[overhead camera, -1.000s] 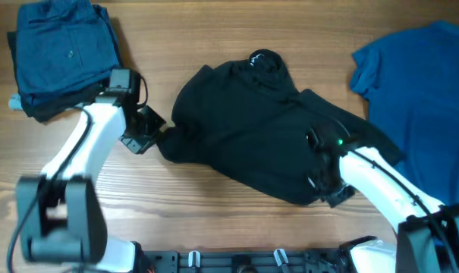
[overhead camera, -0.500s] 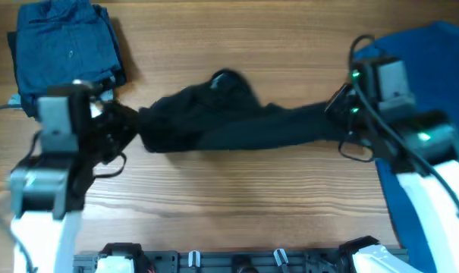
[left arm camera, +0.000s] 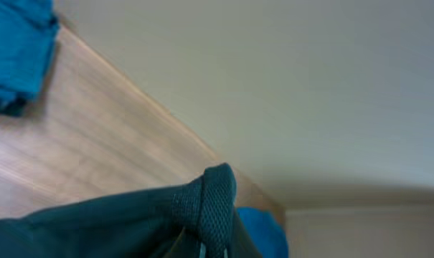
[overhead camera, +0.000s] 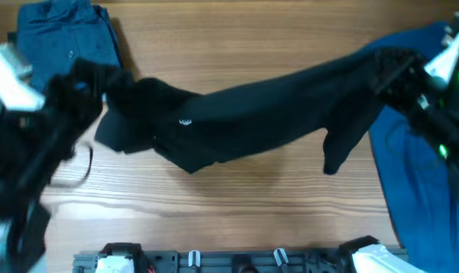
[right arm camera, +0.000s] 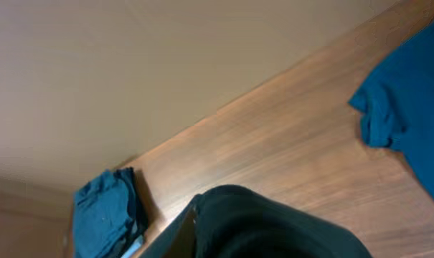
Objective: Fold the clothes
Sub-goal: 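Lift the black shirt with both grippers and stretch it apart, then lay the black shirt down on the table with both grippers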
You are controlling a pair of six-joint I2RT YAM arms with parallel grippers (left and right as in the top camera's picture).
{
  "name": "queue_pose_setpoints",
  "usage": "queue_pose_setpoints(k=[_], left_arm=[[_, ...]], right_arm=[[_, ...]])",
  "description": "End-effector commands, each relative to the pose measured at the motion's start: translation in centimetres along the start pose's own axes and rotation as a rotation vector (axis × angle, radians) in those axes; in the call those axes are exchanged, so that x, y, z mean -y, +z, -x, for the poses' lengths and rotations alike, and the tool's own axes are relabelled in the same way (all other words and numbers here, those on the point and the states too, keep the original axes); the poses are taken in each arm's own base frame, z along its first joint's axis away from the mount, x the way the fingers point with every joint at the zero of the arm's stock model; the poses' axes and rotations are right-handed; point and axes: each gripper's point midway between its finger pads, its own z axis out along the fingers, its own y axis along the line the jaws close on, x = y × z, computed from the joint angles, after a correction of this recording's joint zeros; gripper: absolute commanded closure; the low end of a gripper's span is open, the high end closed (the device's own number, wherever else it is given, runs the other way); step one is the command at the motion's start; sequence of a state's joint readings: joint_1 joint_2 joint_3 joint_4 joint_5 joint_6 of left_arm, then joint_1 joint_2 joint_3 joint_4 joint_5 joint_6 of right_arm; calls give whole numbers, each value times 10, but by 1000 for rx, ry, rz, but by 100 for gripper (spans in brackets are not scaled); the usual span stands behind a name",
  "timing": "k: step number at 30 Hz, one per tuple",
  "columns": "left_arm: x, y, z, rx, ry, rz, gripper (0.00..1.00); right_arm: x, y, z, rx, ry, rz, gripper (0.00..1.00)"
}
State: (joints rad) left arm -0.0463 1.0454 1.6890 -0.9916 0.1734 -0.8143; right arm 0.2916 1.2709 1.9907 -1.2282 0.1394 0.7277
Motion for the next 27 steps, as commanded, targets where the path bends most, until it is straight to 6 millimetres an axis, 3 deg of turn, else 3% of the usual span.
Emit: queue_pose_setpoints(k=[1, 3, 5, 6, 7, 9, 11, 14, 15, 17, 19, 20, 22, 25, 27], left_arm=[[3, 79, 22, 6, -17, 10, 96], [6, 129, 36, 27, -12, -16, 96], [12, 163, 47, 50, -8, -51, 96], [23, 190, 63, 85, 1, -93, 96], [37, 202, 79, 131, 30, -139, 96], [49, 199, 97, 195, 52, -149, 96], [75, 175, 122, 291, 149, -179, 96], [79, 161, 123, 284, 205, -149, 96], [70, 164, 118, 258, 199, -116, 96], [30, 177, 104, 197, 176, 50, 96], [-19, 192, 78, 85, 161, 238, 96], [-49, 200, 55, -14, 146, 338, 96], [-91, 210, 22, -156, 113, 480, 96], [-135, 215, -13, -308, 77, 644, 96], [-153, 206, -30, -384, 54, 729, 96]], right_arm=[[-15, 58, 8, -1, -39, -22, 96], [-28, 96, 14, 17, -74, -5, 96], [-42, 129, 20, 42, -98, 31, 96], [-59, 155, 24, 52, -123, 101, 96], [-60, 165, 35, 89, -127, 113, 96], [-52, 164, 55, 136, -108, 108, 96], [-40, 149, 91, 180, -100, 148, 96], [-25, 143, 103, 143, -83, 198, 96], [-15, 148, 99, 112, -71, 176, 96], [10, 167, 73, -3, -66, 91, 96], [36, 189, 38, -148, -45, 2, 96], [54, 202, 14, -249, -23, -61, 96], [75, 217, -18, -381, 0, -127, 96], [98, 232, -61, -549, 23, -218, 96], [105, 230, -80, -632, -6, -249, 96]])
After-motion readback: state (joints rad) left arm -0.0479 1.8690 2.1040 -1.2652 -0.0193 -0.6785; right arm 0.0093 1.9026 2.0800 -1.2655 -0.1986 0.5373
